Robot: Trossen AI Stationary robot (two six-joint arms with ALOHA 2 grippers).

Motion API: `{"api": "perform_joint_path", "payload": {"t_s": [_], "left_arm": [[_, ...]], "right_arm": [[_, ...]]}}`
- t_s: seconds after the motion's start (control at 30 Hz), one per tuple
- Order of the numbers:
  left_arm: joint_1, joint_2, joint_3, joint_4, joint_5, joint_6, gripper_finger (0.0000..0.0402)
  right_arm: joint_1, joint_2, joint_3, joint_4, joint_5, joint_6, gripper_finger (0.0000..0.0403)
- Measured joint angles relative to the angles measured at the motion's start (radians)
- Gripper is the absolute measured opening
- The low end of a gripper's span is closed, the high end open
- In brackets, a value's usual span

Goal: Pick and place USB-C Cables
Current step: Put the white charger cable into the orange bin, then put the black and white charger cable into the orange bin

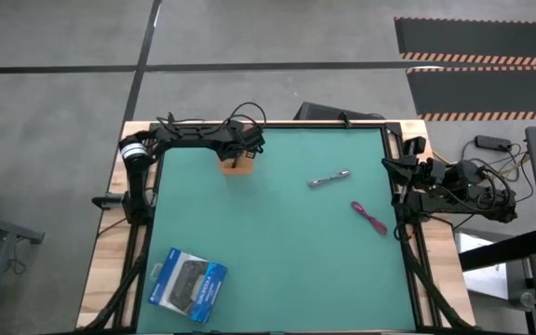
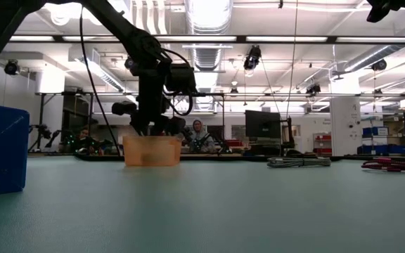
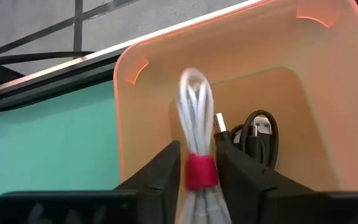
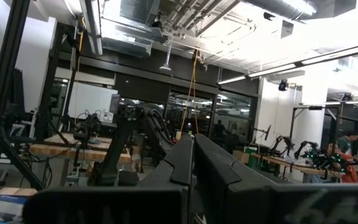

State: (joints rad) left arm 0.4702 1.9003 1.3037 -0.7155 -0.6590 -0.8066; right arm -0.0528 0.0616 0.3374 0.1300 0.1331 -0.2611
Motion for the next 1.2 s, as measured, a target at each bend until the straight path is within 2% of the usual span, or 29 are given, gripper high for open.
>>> {"api": "perform_joint_path", "payload": {"t_s": [0.33,0.53,0.7,1.0,1.1,1.2], "left_arm": [[0.000,0.000,0.000,0.000,0.002,0.001,0.0141],[-0.011,-0.028,0.003,-0.008,0.041,0.060,0.0146],[-0.056,-0.096,0.005,-0.009,0.051,0.137,0.0146],[-0.239,-0.264,-0.002,0.007,0.048,0.417,0.0146],[-0.325,-0.311,-0.033,0.063,0.050,0.529,0.0146],[-0.404,-0.365,-0.101,0.208,0.083,0.645,0.0146]], "right_arm": [[0.000,0.000,0.000,0.000,0.000,0.000,0.0009],[0.000,0.000,0.000,0.000,0.000,0.000,0.0009],[0.000,0.000,0.000,-0.006,-0.001,0.012,0.0009],[0.000,0.000,0.000,-0.074,0.000,0.079,0.0009],[0.000,0.000,-0.002,-0.146,-0.001,0.115,0.0009],[0.000,0.001,-0.009,-0.207,-0.001,0.171,0.0009]]}}
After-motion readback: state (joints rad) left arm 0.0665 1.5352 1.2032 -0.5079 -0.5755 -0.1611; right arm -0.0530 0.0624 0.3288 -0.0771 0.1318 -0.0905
